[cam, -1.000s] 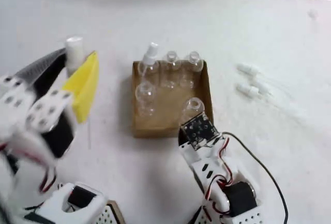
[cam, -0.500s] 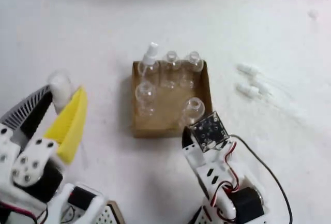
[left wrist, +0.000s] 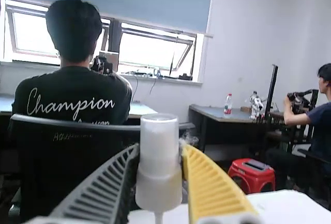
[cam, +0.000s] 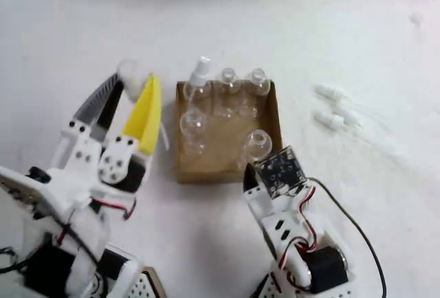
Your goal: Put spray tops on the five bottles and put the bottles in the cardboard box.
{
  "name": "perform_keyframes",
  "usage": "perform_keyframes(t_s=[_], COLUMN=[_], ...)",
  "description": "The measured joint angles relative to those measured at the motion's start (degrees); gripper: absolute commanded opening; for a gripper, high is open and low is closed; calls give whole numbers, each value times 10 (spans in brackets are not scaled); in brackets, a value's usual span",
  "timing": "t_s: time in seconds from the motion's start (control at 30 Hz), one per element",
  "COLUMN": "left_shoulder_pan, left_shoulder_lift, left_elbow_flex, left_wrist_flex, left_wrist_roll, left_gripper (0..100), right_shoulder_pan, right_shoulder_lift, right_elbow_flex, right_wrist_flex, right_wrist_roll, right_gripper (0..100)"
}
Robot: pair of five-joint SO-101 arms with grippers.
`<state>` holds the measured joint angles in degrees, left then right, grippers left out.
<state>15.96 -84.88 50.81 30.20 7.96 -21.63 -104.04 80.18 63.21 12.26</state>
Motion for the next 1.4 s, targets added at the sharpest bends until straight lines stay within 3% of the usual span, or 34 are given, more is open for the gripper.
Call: perform_keyframes(t_s=[0.17,0.5,0.73,1.13,1.4], left_shoulder_pan=[0,0,47,51,-15], left_shoulder_lift=[10,52,121,227,297], left_elbow_flex=[64,110,131,131,135], left_wrist_flex=[-126,-238,-352,-379,-445], left_wrist_roll=[0,0,0,0,0], left_gripper=[22,22,22,22,22], right_shoulder_pan=[67,74,73,74,78], right_shoulder_lift=[5,2,2,8,8], right_elbow_flex=[35,36,36,62,63], right_wrist_flex=[-70,-82,-82,-123,-125], right_wrist_roll=[-4,-4,-4,-4,-4], right_gripper=[17,17,17,16,16])
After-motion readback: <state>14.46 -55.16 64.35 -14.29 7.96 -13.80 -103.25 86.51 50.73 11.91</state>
